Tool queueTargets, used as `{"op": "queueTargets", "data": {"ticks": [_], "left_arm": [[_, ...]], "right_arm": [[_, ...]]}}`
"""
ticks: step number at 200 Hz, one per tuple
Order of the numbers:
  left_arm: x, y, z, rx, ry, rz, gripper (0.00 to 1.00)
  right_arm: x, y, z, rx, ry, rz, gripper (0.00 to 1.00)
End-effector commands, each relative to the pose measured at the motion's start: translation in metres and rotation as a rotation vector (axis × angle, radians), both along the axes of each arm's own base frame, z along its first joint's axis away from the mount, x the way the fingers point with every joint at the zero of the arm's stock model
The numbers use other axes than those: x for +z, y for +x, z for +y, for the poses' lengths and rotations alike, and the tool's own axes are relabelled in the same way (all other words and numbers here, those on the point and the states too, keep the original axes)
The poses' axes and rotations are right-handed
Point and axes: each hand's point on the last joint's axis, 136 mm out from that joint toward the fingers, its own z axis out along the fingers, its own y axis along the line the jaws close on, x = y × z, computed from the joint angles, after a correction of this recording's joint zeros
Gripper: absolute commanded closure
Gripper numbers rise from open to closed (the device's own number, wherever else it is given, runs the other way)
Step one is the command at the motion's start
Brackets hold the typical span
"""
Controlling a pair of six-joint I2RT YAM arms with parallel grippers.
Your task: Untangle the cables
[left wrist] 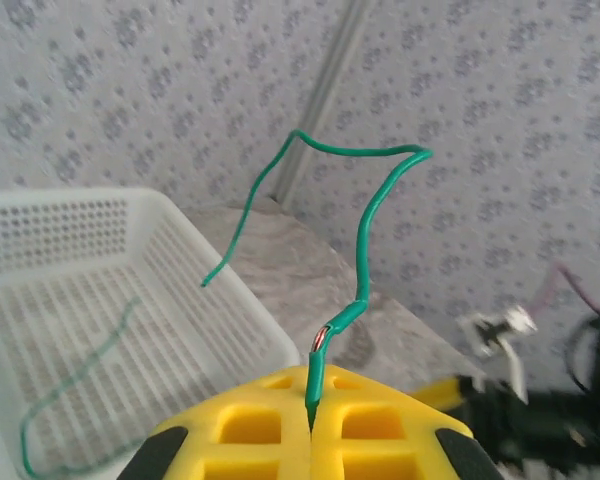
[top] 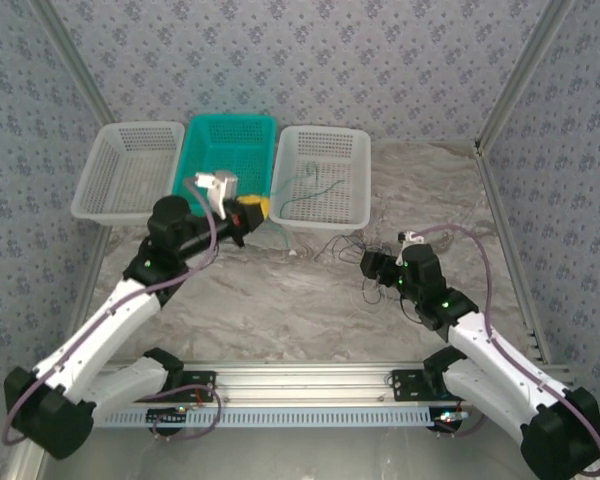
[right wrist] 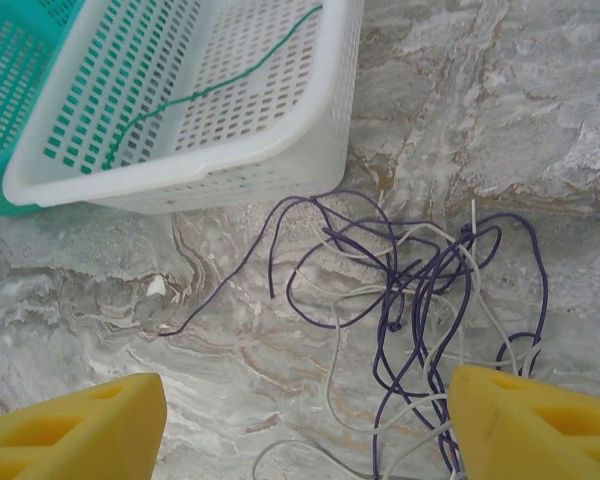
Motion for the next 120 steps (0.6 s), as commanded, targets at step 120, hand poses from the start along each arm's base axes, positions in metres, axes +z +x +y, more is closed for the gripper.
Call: {"op": "queueTargets", "data": {"ticks": [120], "left_arm": [[-0.086, 0.175, -0.085, 0.177, 0.373, 0.004, 0.61]], "right_arm": [[0.014, -0.011, -0.033, -0.122, -0.016, -0.014, 0.21]]}}
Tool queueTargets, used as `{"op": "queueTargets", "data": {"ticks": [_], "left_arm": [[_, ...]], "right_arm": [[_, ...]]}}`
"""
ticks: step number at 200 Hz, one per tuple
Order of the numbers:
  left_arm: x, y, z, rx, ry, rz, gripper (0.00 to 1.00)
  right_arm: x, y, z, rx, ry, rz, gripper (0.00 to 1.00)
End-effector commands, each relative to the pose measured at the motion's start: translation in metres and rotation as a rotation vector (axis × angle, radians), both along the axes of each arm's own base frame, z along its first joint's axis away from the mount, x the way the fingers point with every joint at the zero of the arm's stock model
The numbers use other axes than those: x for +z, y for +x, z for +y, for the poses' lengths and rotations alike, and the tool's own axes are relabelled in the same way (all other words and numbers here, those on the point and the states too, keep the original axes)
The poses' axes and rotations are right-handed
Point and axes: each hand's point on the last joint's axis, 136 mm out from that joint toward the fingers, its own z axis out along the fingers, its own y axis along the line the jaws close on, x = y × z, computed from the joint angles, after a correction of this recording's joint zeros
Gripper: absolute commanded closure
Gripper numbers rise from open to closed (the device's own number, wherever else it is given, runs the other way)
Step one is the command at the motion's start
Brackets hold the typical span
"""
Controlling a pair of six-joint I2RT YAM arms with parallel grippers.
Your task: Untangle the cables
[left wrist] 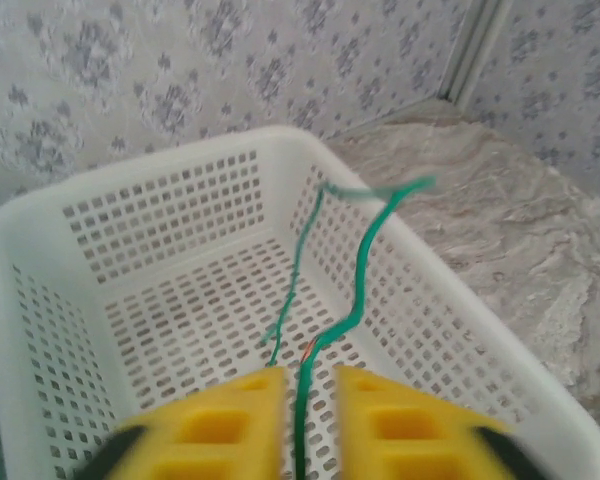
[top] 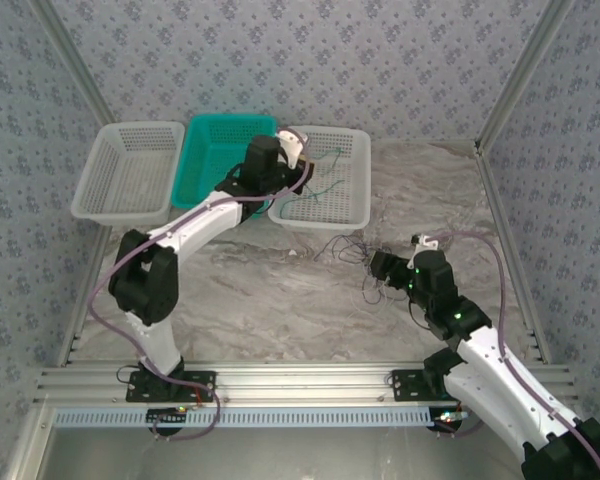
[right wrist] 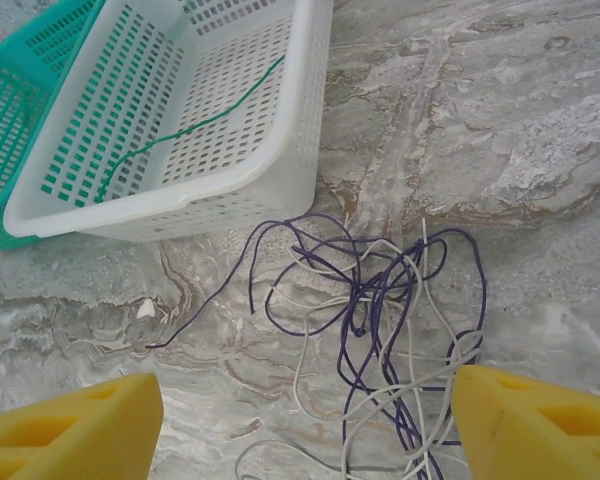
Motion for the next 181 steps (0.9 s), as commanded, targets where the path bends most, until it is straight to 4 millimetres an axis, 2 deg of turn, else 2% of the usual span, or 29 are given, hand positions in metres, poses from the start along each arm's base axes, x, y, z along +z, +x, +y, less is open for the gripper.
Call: {"op": "queueTargets", "data": {"ticks": [1, 16, 32, 63, 89, 120, 137, 163, 181], "left_arm": [[0.019, 0.009, 0.001, 0.043, -0.023, -0.029, 0.61], [0.029, 0.005, 0.005, 0.056, -0.052, -0.034, 0.53], [0.044, -0.010, 0.009, 0.037, -0.106, -0.040, 0.51], [0.074, -0.058, 0.017, -0.025, -0.266, -0.025, 0.51], [0.079, -0.100, 0.025, -0.041, -0.307, -0.010, 0.51], [0.066, -0.145, 0.027, -0.054, -0.298, 0.028, 0.50], [0.050, -0.166, 0.028, -0.055, -0.291, 0.057, 0.50], [0.021, -0.187, 0.031, -0.061, -0.282, 0.110, 0.49], [0.005, -0.194, 0.035, -0.059, -0.269, 0.141, 0.49]], "right_arm": [[0.002, -0.001, -0.010, -0.051, -0.004, 0.013, 0.21], [-0.001, -0.001, -0.013, -0.064, -0.007, 0.030, 0.20], [-0.006, 0.000, -0.015, -0.069, -0.009, 0.052, 0.20], [-0.025, 0.004, -0.013, -0.078, 0.021, 0.137, 0.20], [-0.041, 0.011, -0.006, -0.062, 0.035, 0.205, 0.19], [-0.061, 0.021, 0.005, -0.028, 0.036, 0.281, 0.20], [-0.073, 0.027, 0.008, -0.025, 0.036, 0.320, 0.20], [-0.087, 0.033, 0.014, -0.005, 0.036, 0.350, 0.36], [-0.094, 0.035, 0.015, -0.002, 0.032, 0.349, 0.53]]}}
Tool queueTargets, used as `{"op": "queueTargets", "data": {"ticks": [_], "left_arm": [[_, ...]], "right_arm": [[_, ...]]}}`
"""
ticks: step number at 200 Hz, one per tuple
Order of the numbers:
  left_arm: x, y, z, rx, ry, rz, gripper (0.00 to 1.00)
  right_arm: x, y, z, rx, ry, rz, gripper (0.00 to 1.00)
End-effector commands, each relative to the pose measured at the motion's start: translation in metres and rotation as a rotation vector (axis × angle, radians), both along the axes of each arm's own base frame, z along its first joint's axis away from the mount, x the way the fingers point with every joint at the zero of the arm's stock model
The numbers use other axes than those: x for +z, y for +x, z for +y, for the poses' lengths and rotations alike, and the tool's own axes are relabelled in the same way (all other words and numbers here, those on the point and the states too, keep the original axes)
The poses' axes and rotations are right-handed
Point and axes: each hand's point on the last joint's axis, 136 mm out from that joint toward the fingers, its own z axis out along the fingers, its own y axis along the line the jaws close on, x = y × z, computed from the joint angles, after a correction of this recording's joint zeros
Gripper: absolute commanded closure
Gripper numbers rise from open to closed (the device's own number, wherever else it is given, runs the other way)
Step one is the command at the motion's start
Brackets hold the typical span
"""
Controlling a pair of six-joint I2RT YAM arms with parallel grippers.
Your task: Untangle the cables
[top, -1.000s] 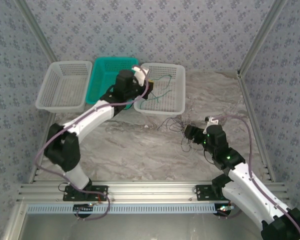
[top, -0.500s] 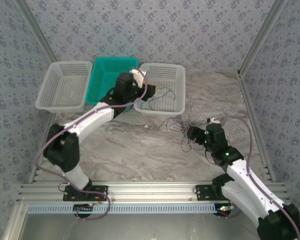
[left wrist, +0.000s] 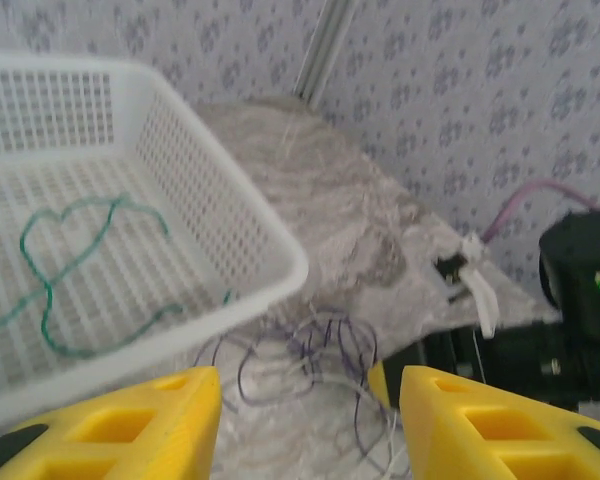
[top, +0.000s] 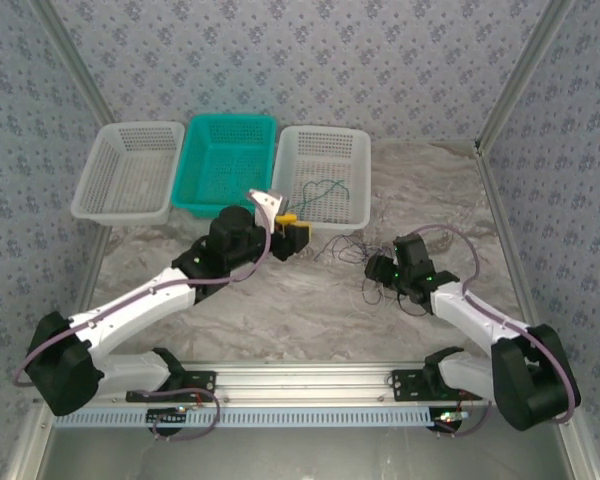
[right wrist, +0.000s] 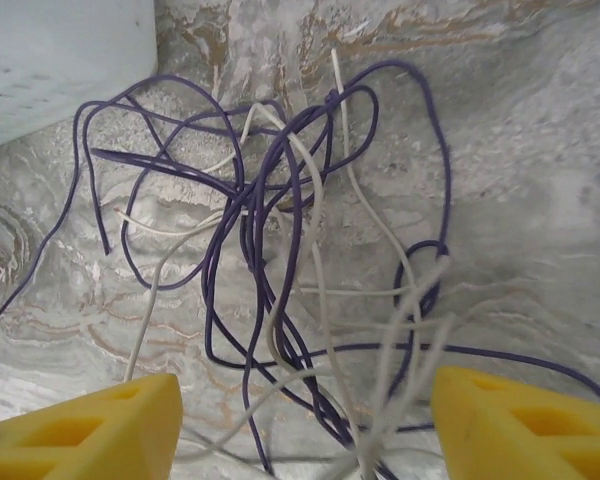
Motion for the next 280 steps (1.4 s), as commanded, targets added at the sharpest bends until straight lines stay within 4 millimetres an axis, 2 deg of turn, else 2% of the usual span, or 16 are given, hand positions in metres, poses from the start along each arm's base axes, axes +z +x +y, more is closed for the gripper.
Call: {"op": "queueTargets", "data": {"ticks": [1, 27, 37, 48, 71, 112, 139, 162, 191, 211, 261, 280], "left_arm": [[-0.008, -0.005, 0.009, 0.034, -0.021, 0.027, 0.49], [-0.018, -0.005, 0.018, 0.073, -0.002, 0.042, 0.48], [-0.020, -0.003, 0.021, 0.093, 0.007, 0.044, 0.48], [-0.021, 0.001, 0.024, 0.120, 0.021, 0.047, 0.47], [-0.023, 0.006, 0.027, 0.149, 0.051, 0.050, 0.46], [-0.014, 0.005, 0.018, 0.102, 0.013, 0.009, 0.43], [-0.008, 0.002, 0.014, 0.069, 0.008, -0.021, 0.43], [0.000, -0.011, 0.004, -0.030, -0.018, -0.054, 0.42], [0.015, -0.047, -0.022, -0.266, -0.071, -0.125, 0.42], [0.014, -0.070, -0.042, -0.401, -0.059, -0.146, 0.42], [-0.009, -0.074, -0.090, -0.506, -0.056, -0.019, 0.45], [-0.029, -0.074, -0.110, -0.535, -0.033, 0.040, 0.46]], "right_arm": [[0.007, 0.013, 0.007, 0.007, 0.036, -0.047, 0.54], [0.008, 0.012, 0.004, 0.000, 0.035, -0.058, 0.88], [0.016, 0.012, 0.005, 0.005, 0.041, -0.084, 0.95], [0.027, 0.011, 0.006, 0.020, 0.054, -0.123, 0.98], [0.066, 0.006, 0.017, 0.119, 0.087, -0.251, 1.00], [0.146, -0.020, 0.057, 0.425, 0.161, -0.483, 0.95], [0.178, -0.031, 0.076, 0.531, 0.191, -0.533, 0.95], [0.198, -0.034, 0.089, 0.566, 0.228, -0.576, 0.95], [0.200, -0.022, 0.090, 0.503, 0.210, -0.572, 0.95], [0.196, -0.014, 0.090, 0.465, 0.208, -0.545, 0.97], [0.190, -0.009, 0.095, 0.446, 0.237, -0.520, 0.96], [0.191, -0.007, 0.090, 0.413, 0.232, -0.521, 0.97]]}}
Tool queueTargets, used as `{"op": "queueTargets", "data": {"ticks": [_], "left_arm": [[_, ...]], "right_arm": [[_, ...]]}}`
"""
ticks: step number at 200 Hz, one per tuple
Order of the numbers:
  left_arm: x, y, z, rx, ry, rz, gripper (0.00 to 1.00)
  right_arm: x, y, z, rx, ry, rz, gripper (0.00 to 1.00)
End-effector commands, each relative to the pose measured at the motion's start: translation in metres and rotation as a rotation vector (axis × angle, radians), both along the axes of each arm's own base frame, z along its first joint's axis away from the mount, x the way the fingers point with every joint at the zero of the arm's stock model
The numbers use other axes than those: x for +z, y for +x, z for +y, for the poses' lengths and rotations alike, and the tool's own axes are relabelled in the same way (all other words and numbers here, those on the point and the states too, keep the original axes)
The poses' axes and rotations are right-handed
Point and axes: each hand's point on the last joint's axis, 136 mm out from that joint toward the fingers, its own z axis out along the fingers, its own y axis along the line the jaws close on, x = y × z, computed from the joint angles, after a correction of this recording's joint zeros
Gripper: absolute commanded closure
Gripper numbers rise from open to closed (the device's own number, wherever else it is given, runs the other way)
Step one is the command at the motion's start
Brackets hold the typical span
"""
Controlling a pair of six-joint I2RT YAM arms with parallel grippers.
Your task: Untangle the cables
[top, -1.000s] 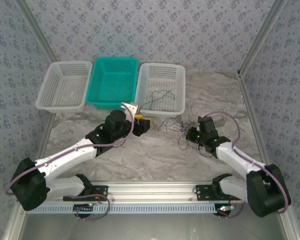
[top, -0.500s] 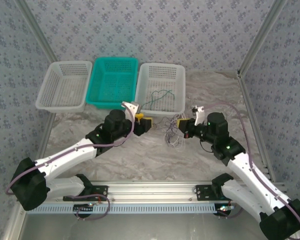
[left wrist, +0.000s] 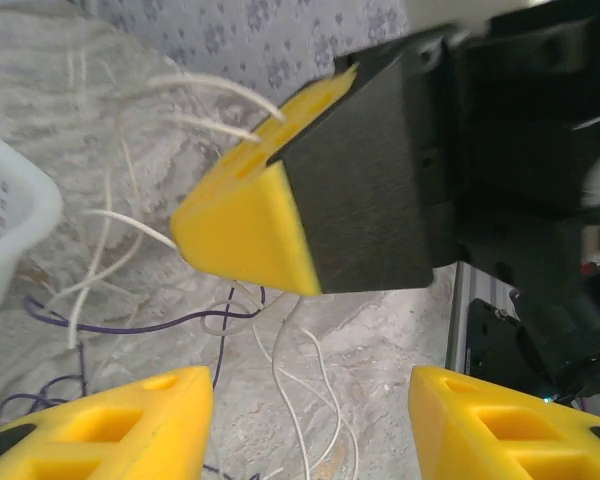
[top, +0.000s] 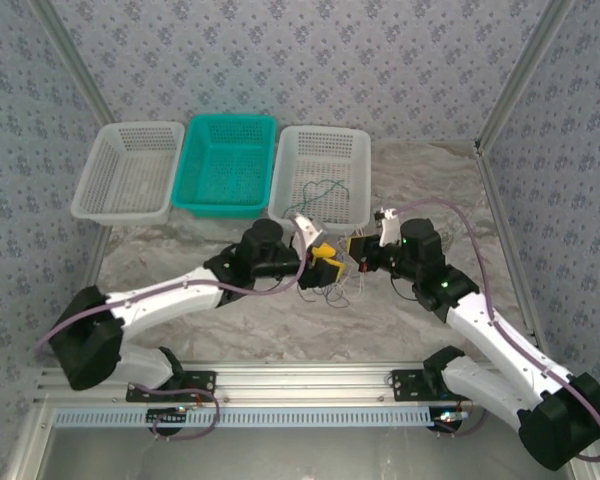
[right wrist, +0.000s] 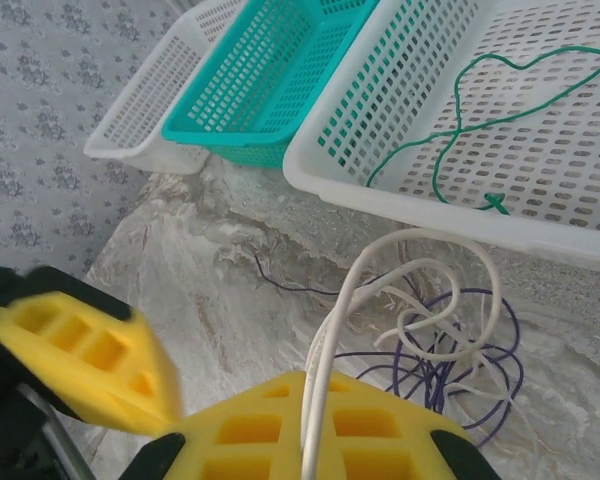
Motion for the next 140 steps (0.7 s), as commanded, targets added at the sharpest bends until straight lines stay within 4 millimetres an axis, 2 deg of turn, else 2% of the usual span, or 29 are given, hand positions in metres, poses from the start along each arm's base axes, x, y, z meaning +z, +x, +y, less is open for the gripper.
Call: {"op": "queueTargets", "data": {"ticks": [1, 28, 43, 76, 107, 140], "left_arm": [[0.004, -0.008, -0.028, -0.085, -0.035, 0.035, 0.46], [-0.023, -0.001, -0.047, -0.070, 0.006, 0.093, 0.46], [-0.029, 0.003, -0.051, -0.058, 0.004, 0.107, 0.52], [-0.035, 0.008, -0.049, -0.028, 0.024, 0.104, 1.00], [-0.023, 0.010, -0.039, 0.009, 0.007, 0.070, 1.00], [0.005, 0.010, -0.026, 0.040, -0.059, 0.030, 1.00]], "right_arm": [[0.021, 0.007, -0.002, -0.046, 0.040, -0.038, 0.97], [0.024, 0.006, -0.006, -0.065, 0.051, -0.042, 0.97], [0.024, 0.006, -0.007, -0.071, 0.050, -0.041, 0.97], [0.014, 0.013, -0.023, -0.158, 0.016, -0.021, 0.97], [-0.011, 0.020, -0.048, -0.276, -0.020, 0.050, 0.94], [-0.066, 0.020, -0.102, -0.516, -0.133, 0.187, 0.90]]}}
